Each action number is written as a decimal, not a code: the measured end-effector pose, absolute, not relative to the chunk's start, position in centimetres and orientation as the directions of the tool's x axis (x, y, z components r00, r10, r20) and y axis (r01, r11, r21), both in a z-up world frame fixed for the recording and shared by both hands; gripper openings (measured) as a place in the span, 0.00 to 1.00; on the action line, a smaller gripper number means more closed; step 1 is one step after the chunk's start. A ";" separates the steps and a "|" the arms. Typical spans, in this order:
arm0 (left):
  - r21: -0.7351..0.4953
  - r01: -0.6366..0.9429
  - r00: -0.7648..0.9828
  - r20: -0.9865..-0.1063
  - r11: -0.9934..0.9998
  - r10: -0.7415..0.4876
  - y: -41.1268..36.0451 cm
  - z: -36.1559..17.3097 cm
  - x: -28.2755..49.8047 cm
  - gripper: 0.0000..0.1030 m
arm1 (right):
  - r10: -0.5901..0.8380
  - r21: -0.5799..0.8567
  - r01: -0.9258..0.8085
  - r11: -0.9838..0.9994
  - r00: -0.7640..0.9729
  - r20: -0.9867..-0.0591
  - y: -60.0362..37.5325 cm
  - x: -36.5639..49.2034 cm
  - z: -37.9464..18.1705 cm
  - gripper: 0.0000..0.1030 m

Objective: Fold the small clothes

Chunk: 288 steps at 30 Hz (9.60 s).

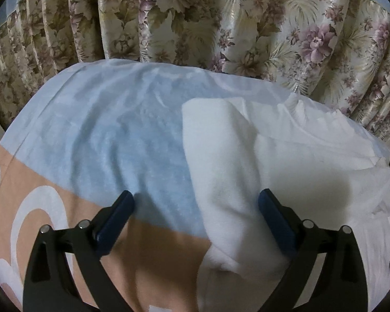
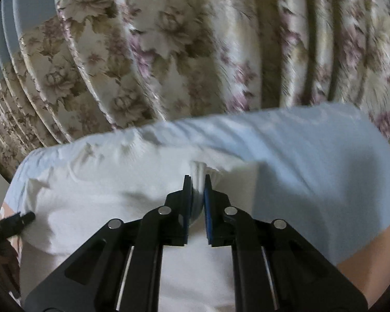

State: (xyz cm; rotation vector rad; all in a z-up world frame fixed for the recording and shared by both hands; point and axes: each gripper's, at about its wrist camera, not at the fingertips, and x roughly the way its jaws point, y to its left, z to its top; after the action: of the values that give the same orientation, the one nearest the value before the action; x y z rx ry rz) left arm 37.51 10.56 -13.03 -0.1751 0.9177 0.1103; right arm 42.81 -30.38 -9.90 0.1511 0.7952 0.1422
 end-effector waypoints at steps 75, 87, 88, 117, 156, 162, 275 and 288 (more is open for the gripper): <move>-0.072 -0.108 0.668 -0.744 0.992 0.018 5.2 -9.9 5.7 0.96 | 0.062 -0.013 -0.110 0.994 0.649 -0.759 -33.4 9.2 -8.0 0.81; -0.086 -0.123 0.654 -0.756 0.989 0.016 4.5 -12.0 3.1 0.96 | 0.022 -0.044 -0.097 0.994 0.593 -0.805 -32.6 7.3 -12.1 0.81; -0.083 -0.120 0.653 -0.757 0.989 0.016 4.4 -12.1 3.1 0.96 | 0.021 -0.044 -0.096 0.994 0.592 -0.806 -32.6 7.3 -12.2 0.81; -0.062 -0.080 0.582 -0.813 0.995 -0.004 1.8 -13.1 3.1 0.96 | 0.110 0.048 -0.121 0.992 0.584 -0.804 -30.2 6.4 -12.3 0.11; -0.111 -0.015 0.614 -0.785 0.994 -0.078 1.8 -10.2 2.2 0.10 | 0.199 0.147 -0.137 0.980 0.576 -0.793 -29.7 4.6 -10.9 0.09; -0.084 -0.017 0.624 -0.780 0.996 -0.054 3.3 -9.5 1.1 0.10 | 0.234 0.166 -0.171 0.971 0.567 -0.790 -28.1 2.7 -9.9 0.09; -0.018 -0.130 0.694 -0.716 0.991 0.078 6.8 -5.6 34.3 0.76 | 0.061 0.030 -0.058 0.998 0.658 -0.751 -30.0 37.6 -4.3 0.70; -0.031 -0.030 0.700 -0.714 0.999 -0.001 1.4 -7.0 30.0 0.80 | 0.105 0.104 -0.034 0.994 0.571 -0.814 -32.6 33.5 -8.6 0.74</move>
State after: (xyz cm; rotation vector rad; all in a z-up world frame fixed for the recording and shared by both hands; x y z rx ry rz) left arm 29.96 1.43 -7.02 -0.0416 0.7949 0.0161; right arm 33.54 -32.62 -8.57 0.0796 0.9597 0.0816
